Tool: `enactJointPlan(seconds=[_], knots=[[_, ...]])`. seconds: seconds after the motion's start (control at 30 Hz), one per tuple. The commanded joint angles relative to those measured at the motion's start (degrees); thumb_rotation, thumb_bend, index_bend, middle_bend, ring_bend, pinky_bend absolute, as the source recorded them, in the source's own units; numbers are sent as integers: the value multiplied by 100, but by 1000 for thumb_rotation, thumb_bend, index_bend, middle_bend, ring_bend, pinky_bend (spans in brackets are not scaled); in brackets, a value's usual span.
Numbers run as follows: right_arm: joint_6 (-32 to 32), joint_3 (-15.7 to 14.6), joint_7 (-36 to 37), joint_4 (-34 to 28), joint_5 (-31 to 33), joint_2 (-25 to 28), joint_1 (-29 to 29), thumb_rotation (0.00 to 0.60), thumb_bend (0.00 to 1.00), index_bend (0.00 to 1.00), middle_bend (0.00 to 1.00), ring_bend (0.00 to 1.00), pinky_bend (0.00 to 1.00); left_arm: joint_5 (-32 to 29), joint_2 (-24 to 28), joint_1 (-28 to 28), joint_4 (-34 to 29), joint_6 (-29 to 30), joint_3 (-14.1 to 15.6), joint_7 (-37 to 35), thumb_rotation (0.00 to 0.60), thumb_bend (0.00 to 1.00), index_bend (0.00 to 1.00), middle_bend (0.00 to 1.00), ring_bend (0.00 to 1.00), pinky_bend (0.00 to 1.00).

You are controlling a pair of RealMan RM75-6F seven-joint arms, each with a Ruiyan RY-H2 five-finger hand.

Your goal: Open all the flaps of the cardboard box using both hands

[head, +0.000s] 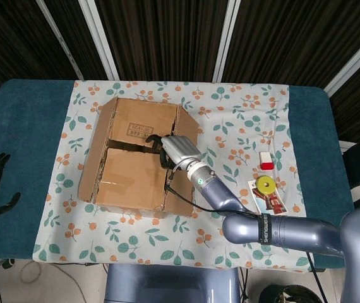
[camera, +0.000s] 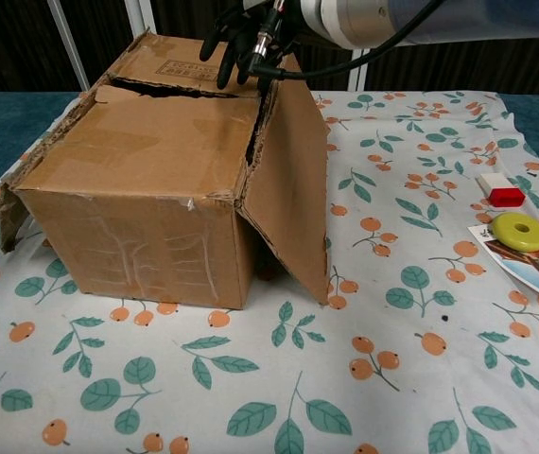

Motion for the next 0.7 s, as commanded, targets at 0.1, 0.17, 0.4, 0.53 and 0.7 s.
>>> enactJointPlan(seconds=[0.1, 0.17, 0.4, 0.53, 0.7], knots=[[-38, -46, 1, 155, 70, -135, 117, 600, 973, 227, 311, 269, 279, -2, 12, 1, -1, -52, -6, -48, 600, 241, 39, 63, 0, 35], [-52, -64, 6, 203, 93, -175, 145, 600, 974, 227, 309, 269, 280, -4, 15, 3, 0, -56, -14, -60, 600, 241, 40, 63, 0, 35], [-123, -180, 4, 373, 209, -279, 214, 600, 976, 227, 311, 269, 280, -25, 24, 10, 2, -91, -41, -139, 600, 241, 42, 62, 0, 35], [-149, -222, 6, 398, 259, -283, 237, 600, 991, 284, 346, 293, 279, -37, 29, 13, -4, -117, -51, -168, 600, 241, 42, 62, 0, 35], [-103, -212, 42, 336, 222, -253, 240, 600, 1000, 355, 480, 447, 306, -48, 33, 16, -22, -147, -61, -189, 600, 241, 44, 62, 0, 35]])
